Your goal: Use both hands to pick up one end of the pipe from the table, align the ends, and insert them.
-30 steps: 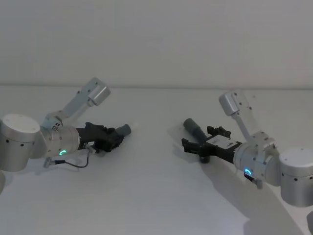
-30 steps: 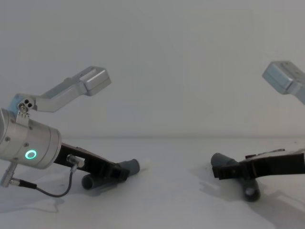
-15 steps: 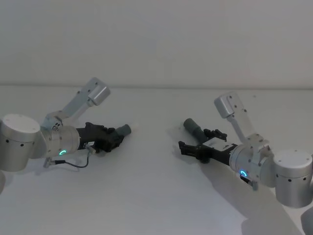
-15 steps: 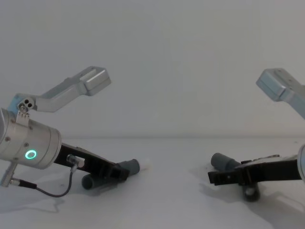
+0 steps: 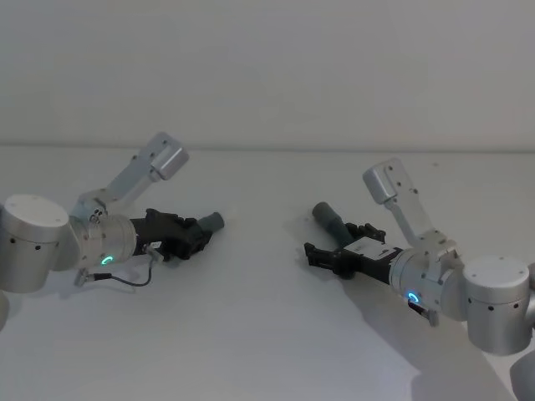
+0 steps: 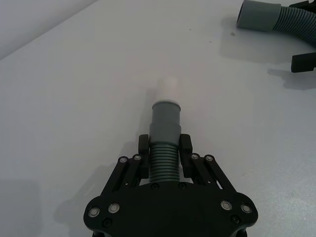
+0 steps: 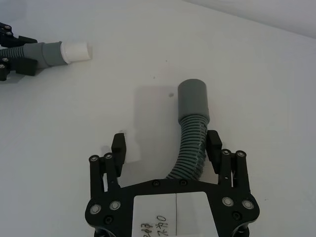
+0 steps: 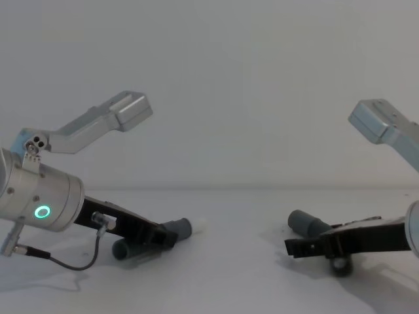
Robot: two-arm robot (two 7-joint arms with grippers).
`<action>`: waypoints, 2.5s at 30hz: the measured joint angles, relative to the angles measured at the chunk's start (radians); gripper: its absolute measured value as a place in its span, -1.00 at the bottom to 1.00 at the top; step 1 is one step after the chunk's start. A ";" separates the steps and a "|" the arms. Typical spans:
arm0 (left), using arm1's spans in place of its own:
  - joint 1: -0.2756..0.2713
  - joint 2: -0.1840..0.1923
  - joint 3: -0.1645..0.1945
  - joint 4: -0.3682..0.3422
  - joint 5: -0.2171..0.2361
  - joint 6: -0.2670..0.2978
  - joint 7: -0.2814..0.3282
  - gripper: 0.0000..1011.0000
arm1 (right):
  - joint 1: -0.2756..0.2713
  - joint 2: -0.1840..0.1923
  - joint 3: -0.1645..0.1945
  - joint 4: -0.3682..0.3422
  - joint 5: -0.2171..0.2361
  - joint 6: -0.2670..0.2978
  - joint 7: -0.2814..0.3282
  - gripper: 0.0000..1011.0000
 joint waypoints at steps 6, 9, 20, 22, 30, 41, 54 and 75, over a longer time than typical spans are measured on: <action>0.000 0.000 0.000 0.000 0.000 0.000 0.000 -0.30 | 0.001 -0.002 0.001 0.002 -0.001 0.000 0.001 0.67; 0.000 0.000 0.000 0.000 0.000 0.000 0.000 -0.30 | 0.001 -0.003 0.001 0.004 -0.002 0.000 0.001 0.48; 0.000 0.000 0.000 0.000 0.000 0.000 0.000 -0.30 | 0.002 -0.004 0.001 0.006 -0.003 0.001 0.002 -0.20; 0.000 0.000 0.000 0.000 0.000 0.000 0.000 -0.30 | 0.002 -0.004 0.001 0.006 -0.004 0.001 0.002 -0.35; 0.000 0.000 0.000 0.000 0.000 0.000 0.000 -0.30 | 0.002 -0.005 0.001 0.007 -0.004 0.001 0.002 -0.43; -0.001 0.001 0.002 -0.002 0.004 -0.006 -0.001 -0.30 | -0.004 -0.003 0.003 0.000 -0.005 -0.012 0.005 -0.43; -0.008 0.021 0.005 -0.044 0.034 -0.099 -0.022 -0.30 | -0.015 0.018 0.019 -0.056 0.004 -0.116 0.030 -0.43; -0.042 0.122 -0.005 -0.105 0.021 -0.298 -0.176 -0.30 | -0.023 0.170 0.021 -0.141 0.058 -0.281 0.247 -0.43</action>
